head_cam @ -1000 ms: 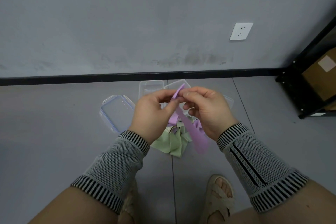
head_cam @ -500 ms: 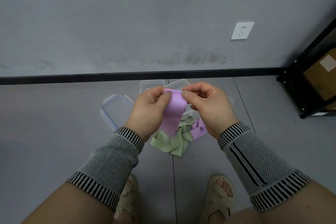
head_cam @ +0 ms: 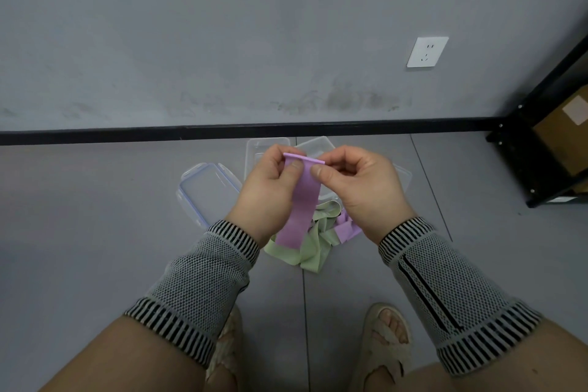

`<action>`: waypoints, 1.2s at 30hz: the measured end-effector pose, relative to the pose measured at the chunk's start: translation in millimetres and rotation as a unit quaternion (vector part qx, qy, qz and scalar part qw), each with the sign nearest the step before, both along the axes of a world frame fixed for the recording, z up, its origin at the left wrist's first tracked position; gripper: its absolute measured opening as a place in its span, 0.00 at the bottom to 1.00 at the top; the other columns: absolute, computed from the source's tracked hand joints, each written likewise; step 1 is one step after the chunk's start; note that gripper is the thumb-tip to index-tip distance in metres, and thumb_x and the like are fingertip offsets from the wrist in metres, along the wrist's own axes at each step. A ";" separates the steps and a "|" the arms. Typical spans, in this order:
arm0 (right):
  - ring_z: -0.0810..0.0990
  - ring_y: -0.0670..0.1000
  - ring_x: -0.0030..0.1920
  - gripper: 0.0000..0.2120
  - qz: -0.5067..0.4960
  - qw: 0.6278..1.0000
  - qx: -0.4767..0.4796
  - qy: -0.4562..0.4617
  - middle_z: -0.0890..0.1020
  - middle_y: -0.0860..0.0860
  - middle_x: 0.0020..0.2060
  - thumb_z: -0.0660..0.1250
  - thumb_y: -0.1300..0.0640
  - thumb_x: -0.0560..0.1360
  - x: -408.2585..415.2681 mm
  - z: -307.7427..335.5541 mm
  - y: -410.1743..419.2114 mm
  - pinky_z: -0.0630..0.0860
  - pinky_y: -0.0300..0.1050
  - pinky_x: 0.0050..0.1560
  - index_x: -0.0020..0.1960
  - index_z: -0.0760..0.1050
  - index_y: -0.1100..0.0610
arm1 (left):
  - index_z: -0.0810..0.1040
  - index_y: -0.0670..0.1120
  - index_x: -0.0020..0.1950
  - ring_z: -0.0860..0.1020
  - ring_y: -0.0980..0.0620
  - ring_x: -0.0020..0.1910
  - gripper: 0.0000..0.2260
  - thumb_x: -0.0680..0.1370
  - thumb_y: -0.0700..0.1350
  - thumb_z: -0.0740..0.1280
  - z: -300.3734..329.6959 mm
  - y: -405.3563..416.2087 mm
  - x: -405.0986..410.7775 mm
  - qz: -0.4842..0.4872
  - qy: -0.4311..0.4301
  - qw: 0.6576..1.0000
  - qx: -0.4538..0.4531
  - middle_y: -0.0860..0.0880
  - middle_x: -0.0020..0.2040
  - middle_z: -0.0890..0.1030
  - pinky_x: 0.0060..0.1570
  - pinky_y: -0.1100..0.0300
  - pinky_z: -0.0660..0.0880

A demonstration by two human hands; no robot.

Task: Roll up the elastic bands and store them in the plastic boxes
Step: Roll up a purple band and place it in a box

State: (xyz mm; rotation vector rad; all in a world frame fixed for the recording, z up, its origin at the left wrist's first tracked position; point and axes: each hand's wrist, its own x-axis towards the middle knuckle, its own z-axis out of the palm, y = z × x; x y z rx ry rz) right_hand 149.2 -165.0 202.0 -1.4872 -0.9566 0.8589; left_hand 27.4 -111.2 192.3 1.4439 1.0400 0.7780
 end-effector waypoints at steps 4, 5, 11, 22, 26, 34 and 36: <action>0.78 0.41 0.33 0.06 -0.016 1.000 -0.008 0.008 0.81 0.51 0.35 0.70 0.64 0.72 3.2 0.5 0.2 0.75 0.33 0.36 0.40 0.79 0.54 | 0.76 0.41 0.48 0.74 0.49 0.43 0.14 0.73 0.51 0.62 3.4 0.9 -1.1 -0.011 -0.010 1.000 -0.015 0.36 0.45 0.79 0.53 0.41 0.74; 0.77 0.40 0.33 0.06 -0.015 1.000 -0.009 0.012 0.81 0.50 0.34 0.70 0.64 0.73 3.8 0.7 0.1 0.75 0.32 0.36 0.40 0.79 0.54 | 0.76 0.40 0.48 0.74 0.48 0.43 0.14 0.74 0.50 0.62 3.4 0.9 -1.2 -0.014 -0.009 1.000 -0.013 0.34 0.46 0.78 0.54 0.40 0.73; 0.78 0.40 0.32 0.06 -0.014 0.999 -0.003 0.035 0.81 0.49 0.33 0.70 0.66 0.72 4.2 2.9 -0.8 0.77 0.34 0.38 0.40 0.79 0.56 | 0.75 0.42 0.54 0.74 0.55 0.42 0.08 0.81 0.42 0.58 -1.6 0.1 1.4 -0.038 0.039 0.998 0.017 0.47 0.46 0.79 0.47 0.57 0.72; 0.78 0.43 0.33 0.05 -0.017 1.000 -0.011 0.022 0.81 0.52 0.33 0.70 0.65 0.72 6.9 -0.4 0.7 0.76 0.37 0.39 0.39 0.79 0.57 | 0.77 0.44 0.43 0.74 0.47 0.40 0.09 0.72 0.50 0.63 3.5 1.5 -1.0 -0.021 -0.030 0.999 -0.023 0.42 0.40 0.78 0.47 0.44 0.75; 0.80 0.49 0.37 0.07 -0.023 0.999 -0.008 0.031 0.82 0.55 0.35 0.70 0.66 0.72 7.8 -0.6 0.9 0.80 0.50 0.45 0.38 0.78 0.57 | 0.78 0.44 0.44 0.78 0.48 0.42 0.05 0.78 0.43 0.65 2.6 1.5 -1.7 -0.020 -0.033 0.999 -0.010 0.42 0.42 0.81 0.55 0.40 0.74; 0.80 0.51 0.40 0.07 -0.001 1.000 0.000 0.018 0.83 0.58 0.38 0.70 0.66 0.72 4.6 0.5 -0.1 0.79 0.52 0.48 0.39 0.79 0.55 | 0.80 0.45 0.43 0.79 0.47 0.45 0.05 0.77 0.39 0.66 4.0 2.0 -3.6 -0.024 -0.054 0.998 -0.037 0.39 0.45 0.83 0.56 0.42 0.74; 0.80 0.50 0.39 0.08 -0.001 1.000 0.006 0.021 0.83 0.58 0.38 0.70 0.67 0.71 4.2 1.1 0.0 0.80 0.50 0.47 0.38 0.79 0.56 | 0.80 0.43 0.45 0.80 0.47 0.44 0.05 0.77 0.37 0.65 4.5 2.1 -3.6 -0.032 -0.059 0.997 -0.050 0.40 0.45 0.83 0.55 0.44 0.75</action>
